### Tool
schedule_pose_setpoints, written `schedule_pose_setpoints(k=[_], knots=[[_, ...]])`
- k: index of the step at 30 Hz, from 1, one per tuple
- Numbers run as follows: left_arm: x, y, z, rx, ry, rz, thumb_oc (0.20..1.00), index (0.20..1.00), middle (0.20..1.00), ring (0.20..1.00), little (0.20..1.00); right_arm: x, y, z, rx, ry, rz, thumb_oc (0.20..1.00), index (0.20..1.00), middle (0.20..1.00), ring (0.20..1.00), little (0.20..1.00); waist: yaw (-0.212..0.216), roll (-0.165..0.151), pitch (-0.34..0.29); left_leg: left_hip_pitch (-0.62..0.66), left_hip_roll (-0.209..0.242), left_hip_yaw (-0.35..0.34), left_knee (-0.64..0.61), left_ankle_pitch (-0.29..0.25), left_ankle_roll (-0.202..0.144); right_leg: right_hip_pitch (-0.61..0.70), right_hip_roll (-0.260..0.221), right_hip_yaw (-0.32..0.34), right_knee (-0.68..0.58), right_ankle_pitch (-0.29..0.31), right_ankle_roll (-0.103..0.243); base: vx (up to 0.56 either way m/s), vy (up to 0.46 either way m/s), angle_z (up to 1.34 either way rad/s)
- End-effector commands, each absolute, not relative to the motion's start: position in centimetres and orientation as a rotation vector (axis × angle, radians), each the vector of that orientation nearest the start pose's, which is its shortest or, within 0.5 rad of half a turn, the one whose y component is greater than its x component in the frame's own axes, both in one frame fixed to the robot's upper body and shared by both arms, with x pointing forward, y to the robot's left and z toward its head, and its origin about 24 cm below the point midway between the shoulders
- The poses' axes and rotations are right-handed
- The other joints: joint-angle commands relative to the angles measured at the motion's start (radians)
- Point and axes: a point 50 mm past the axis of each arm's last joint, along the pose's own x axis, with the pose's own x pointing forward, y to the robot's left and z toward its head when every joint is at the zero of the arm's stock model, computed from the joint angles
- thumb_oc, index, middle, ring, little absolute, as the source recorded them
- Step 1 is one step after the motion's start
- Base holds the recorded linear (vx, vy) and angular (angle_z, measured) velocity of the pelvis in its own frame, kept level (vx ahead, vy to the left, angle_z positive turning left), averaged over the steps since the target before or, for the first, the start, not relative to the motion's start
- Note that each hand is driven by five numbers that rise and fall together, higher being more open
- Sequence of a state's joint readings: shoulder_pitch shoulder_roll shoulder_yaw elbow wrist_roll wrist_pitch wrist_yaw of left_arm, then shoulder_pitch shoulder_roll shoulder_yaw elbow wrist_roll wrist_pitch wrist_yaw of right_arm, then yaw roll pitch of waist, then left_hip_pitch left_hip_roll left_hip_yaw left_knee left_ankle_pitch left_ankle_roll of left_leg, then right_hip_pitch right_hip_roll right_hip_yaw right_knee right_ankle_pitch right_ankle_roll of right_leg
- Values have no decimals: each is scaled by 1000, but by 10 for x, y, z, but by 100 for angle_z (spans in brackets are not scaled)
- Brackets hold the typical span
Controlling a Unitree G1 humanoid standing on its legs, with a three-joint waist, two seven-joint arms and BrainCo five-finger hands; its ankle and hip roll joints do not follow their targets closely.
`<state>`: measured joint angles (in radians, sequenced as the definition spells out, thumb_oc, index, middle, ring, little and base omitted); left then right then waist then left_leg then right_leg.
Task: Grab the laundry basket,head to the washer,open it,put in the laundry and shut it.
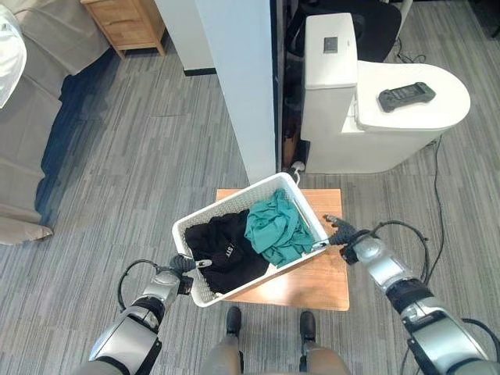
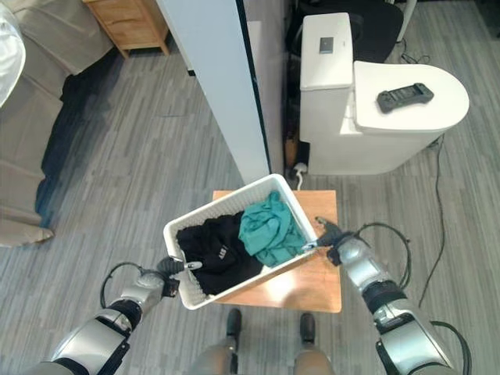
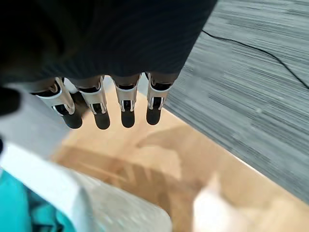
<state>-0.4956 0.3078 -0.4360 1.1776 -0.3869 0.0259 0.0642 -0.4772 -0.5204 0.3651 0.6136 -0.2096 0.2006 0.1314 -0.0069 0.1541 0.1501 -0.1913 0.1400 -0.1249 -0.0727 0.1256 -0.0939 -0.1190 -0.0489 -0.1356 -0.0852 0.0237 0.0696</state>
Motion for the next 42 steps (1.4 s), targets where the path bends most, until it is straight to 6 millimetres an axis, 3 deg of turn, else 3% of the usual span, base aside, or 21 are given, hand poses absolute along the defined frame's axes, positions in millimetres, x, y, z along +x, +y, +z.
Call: schedule_pose_setpoints(k=[1,4,7,11,13,16,22,26,30,37,42], knots=[[286,219,-66,310,742,66,1000,1000,1000,1000,1000,326,-221,31,-902,369,202,1000,1000,1000,1000,1000,21,-61,-19,-79,4,-58,-10,37,10,-26,-82,-3,5,-6,42,0,0,0],[290,214,-62,297,704,54,1000,1000,1000,1000,1000,327,-220,38,-906,338,191,1000,1000,1000,1000,1000,26,-61,-20,-80,4,-65,-10,37,10,-24,-83,-8,5,-7,42,-8,-6,4],[293,208,-57,284,655,26,1000,1000,1000,1000,1000,324,-214,27,-894,374,216,1000,1000,1000,1000,1000,44,-55,-22,-85,-1,-75,-10,41,6,-18,-83,-29,10,-13,41,-14,-18,12],[296,206,-53,307,637,3,1000,1000,1000,1000,1000,309,-223,-15,-848,579,243,1000,1000,1000,1000,1000,66,-39,-24,-91,-4,-94,-11,52,-3,-9,-80,-58,21,-26,38,-12,-22,31],[305,200,-41,338,573,-44,1000,1000,1000,1000,1000,287,-246,-51,-807,813,212,1000,1000,1000,1000,1000,107,-4,-29,-98,-17,-129,-12,68,-14,10,-88,-105,31,-38,37,5,-6,20],[313,191,-27,330,499,-97,1000,1000,1000,1000,1000,265,-259,-71,-754,952,177,1000,1000,1000,1000,1000,128,25,-34,-103,-27,-155,-13,77,-22,29,-94,-145,30,-43,37,13,4,66],[326,181,5,335,353,-161,1000,1000,1000,1000,1000,237,-271,-90,-700,1081,142,1000,1000,1000,1000,1000,154,48,-53,-107,-39,-176,-14,79,-26,50,-102,-179,17,-43,42,19,4,21],[327,184,11,332,332,-159,1000,1000,1000,1000,1000,228,-270,-96,-670,1108,139,1000,1000,1000,1000,1000,155,50,-60,-109,-40,-177,-14,77,-25,53,-103,-179,9,-40,44,10,3,2],[321,197,-3,359,423,-138,1000,1000,1000,1000,1000,222,-268,-101,-648,1141,146,1000,1000,1000,1000,1000,148,40,-63,-112,-37,-163,-15,74,-22,43,-102,-164,5,-31,46,-2,9,-8],[294,223,-50,372,673,-21,1000,1000,1000,1000,1000,226,-266,-98,-657,1116,157,1000,1000,1000,1000,1000,116,16,-56,-118,-26,-142,-15,72,-16,18,-97,-137,3,-21,48,-20,24,-12],[276,239,-70,400,804,57,1000,1000,1000,1000,1000,231,-263,-97,-660,1072,160,1000,1000,1000,1000,1000,80,-21,-39,-119,-15,-123,-14,68,-6,-13,-89,-95,4,-8,47,-33,24,-19]])
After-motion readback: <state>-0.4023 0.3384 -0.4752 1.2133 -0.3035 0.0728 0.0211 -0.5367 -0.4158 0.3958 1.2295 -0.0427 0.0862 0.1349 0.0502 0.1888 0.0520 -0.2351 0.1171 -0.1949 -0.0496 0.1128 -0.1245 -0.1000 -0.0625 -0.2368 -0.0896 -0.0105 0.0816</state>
